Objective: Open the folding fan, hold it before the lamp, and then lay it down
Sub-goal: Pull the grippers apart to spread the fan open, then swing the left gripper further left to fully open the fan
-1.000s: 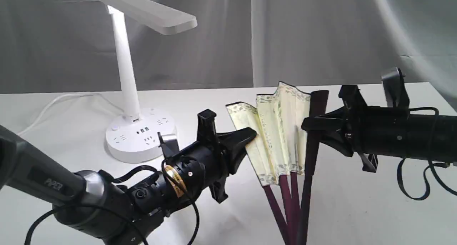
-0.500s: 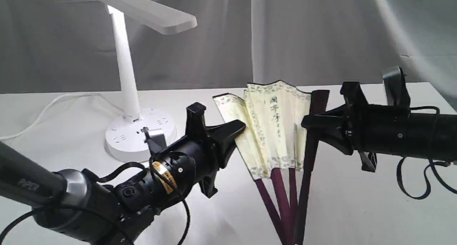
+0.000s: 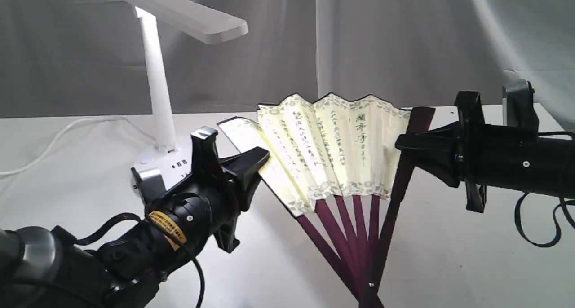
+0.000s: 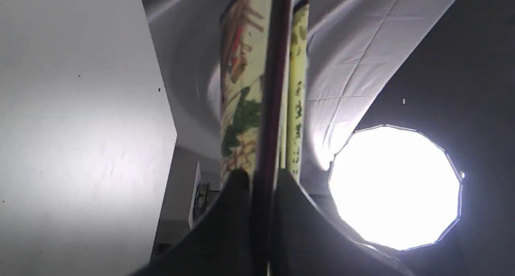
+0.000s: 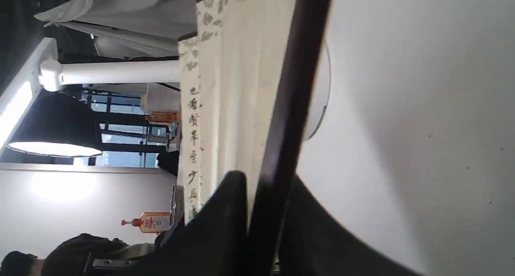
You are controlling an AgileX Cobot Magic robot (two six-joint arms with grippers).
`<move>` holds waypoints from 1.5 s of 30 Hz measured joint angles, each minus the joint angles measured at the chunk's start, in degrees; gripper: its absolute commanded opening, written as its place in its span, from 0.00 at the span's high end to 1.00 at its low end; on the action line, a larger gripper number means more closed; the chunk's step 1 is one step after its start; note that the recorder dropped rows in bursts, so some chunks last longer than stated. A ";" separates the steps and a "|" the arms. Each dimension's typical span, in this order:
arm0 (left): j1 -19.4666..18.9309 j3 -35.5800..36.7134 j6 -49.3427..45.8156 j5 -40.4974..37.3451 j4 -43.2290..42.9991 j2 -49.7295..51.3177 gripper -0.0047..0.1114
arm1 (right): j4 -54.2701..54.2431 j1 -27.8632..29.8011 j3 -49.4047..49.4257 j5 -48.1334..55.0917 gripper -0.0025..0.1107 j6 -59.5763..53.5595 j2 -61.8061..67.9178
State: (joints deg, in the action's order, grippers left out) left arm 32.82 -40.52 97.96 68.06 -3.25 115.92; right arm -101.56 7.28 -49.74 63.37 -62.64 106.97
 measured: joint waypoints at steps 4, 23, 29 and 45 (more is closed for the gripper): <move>0.00 3.22 -0.22 0.00 3.25 -2.61 0.96 | 0.00 0.76 0.00 1.44 0.98 0.47 0.00; 7.38 8.49 -6.46 -0.51 21.44 -8.05 0.96 | 0.00 7.97 5.77 4.78 0.98 2.81 0.00; 12.62 8.49 -8.10 -0.51 32.62 -8.08 0.96 | 0.00 11.02 6.33 6.39 0.98 2.60 0.00; 14.12 8.49 -7.86 -0.75 41.99 -8.08 0.96 | 0.00 11.95 6.47 4.12 0.98 3.35 0.00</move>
State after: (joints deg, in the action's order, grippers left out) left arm 46.94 -32.04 90.10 67.32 38.74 107.84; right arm -101.56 19.23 -43.28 67.49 -59.29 106.97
